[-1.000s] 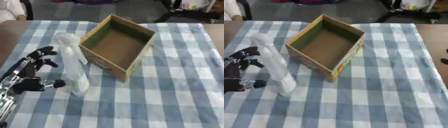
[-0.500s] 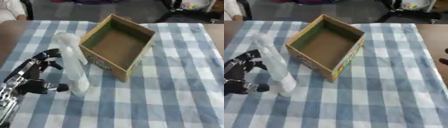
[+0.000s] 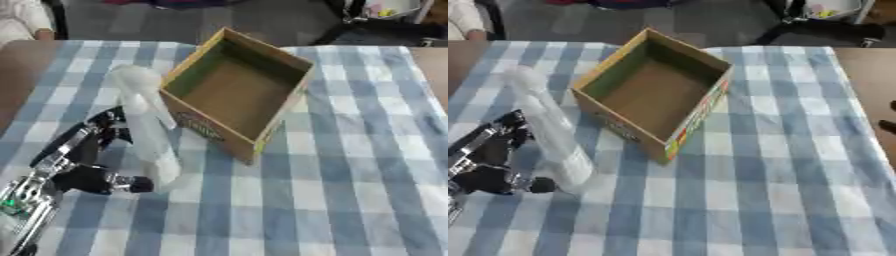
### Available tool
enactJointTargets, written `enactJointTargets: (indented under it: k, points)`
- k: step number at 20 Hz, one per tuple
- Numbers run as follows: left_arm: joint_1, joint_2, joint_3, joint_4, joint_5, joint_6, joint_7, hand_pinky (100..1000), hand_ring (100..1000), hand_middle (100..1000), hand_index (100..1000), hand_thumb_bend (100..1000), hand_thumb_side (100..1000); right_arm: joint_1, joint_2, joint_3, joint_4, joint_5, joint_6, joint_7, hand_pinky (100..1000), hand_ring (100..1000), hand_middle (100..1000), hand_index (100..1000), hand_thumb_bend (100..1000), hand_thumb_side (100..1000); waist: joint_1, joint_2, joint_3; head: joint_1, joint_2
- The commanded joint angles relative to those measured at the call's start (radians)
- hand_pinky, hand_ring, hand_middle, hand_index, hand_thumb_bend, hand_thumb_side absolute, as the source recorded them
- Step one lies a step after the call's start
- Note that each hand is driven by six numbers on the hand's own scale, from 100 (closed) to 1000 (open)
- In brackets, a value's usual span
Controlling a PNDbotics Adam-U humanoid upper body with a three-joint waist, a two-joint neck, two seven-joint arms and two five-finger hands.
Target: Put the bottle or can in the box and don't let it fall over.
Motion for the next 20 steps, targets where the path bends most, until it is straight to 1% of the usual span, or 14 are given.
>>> enactJointTargets:
  k: [1, 10, 16, 20]
  points:
    - [-0.014, 0.007, -0.005, -0.008, -0.013, -0.003, -0.014, 1000, 640, 796, 928, 941, 160, -0.011, -0.012, -0.002, -0.007, 0.008, 0.001, 0.002, 777, 899, 1000, 867, 100, 733, 0.002, -0.014, -0.002, 0.004, -0.01]
    - [-0.029, -0.005, -0.025, 0.011, -0.06, -0.012, -0.023, 1000, 639, 793, 918, 936, 160, -0.013, -0.009, -0.002, -0.006, 0.009, 0.002, 0.004, 777, 899, 1000, 867, 100, 735, 0.002, -0.011, -0.003, 0.01, -0.011]
    - [-0.029, -0.007, -0.029, 0.013, -0.11, -0.009, -0.003, 1000, 641, 795, 921, 941, 150, -0.014, -0.007, -0.001, -0.006, 0.009, 0.002, 0.004, 778, 899, 1000, 867, 100, 736, 0.001, -0.009, -0.001, 0.011, -0.012]
    - [-0.03, -0.01, -0.035, 0.009, -0.102, -0.013, -0.009, 1000, 643, 797, 927, 955, 155, -0.014, -0.006, -0.002, -0.006, 0.008, 0.001, 0.005, 778, 899, 1000, 867, 100, 735, -0.001, -0.009, -0.001, 0.013, -0.014]
